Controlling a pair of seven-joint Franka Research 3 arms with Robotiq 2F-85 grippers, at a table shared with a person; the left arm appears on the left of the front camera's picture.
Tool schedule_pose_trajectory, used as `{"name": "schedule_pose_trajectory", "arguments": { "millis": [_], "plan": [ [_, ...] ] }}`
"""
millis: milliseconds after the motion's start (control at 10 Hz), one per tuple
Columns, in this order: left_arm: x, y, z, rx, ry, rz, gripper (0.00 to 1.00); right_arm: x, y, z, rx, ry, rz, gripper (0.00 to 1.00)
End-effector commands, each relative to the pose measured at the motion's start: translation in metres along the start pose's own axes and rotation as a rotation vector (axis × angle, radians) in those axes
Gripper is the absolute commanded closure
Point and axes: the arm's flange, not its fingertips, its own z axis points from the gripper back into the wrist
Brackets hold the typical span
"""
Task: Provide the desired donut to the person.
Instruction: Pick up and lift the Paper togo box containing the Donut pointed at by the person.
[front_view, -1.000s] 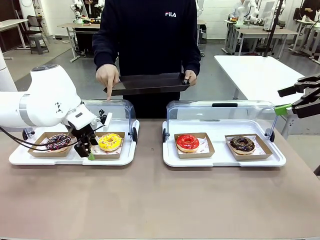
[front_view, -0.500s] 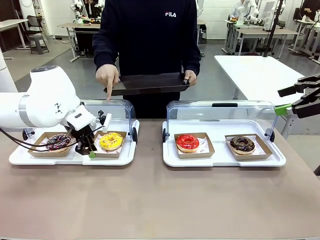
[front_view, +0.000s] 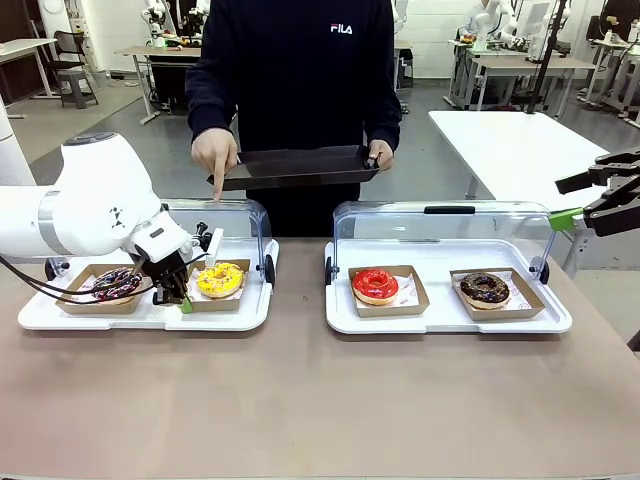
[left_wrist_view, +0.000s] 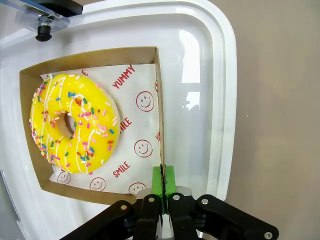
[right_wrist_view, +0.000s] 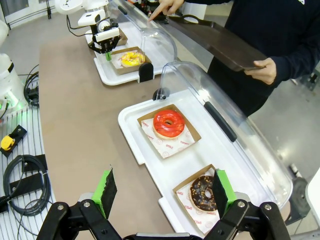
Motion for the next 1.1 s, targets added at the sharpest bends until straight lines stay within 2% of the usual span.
{"name": "schedule_pose_trajectory", "arguments": {
  "millis": [0, 300, 400, 600, 1000],
  "plan": [
    [-0.002, -0.009, 0.011, 0.014, -0.029, -0.037, 1.00, 0.000, -0.002, -0.003, 0.009, -0.013, -0.005, 0.00],
    [0.004, -0.048, 0.067, 0.030, -0.075, -0.096, 1.00, 0.000, -0.002, -0.003, 0.009, -0.013, -0.005, 0.00],
    [0.004, -0.068, 0.084, 0.047, -0.034, -0.091, 1.00, 0.000, -0.002, -0.003, 0.009, -0.013, -0.005, 0.00],
    [-0.001, -0.109, 0.107, 0.057, -0.044, -0.106, 1.00, 0.000, -0.002, -0.003, 0.009, -0.013, -0.005, 0.00],
    [-0.021, -0.179, 0.178, 0.220, -0.046, -0.131, 1.00, 0.000, -0.002, -0.003, 0.009, -0.013, -0.005, 0.00]
  ]
}}
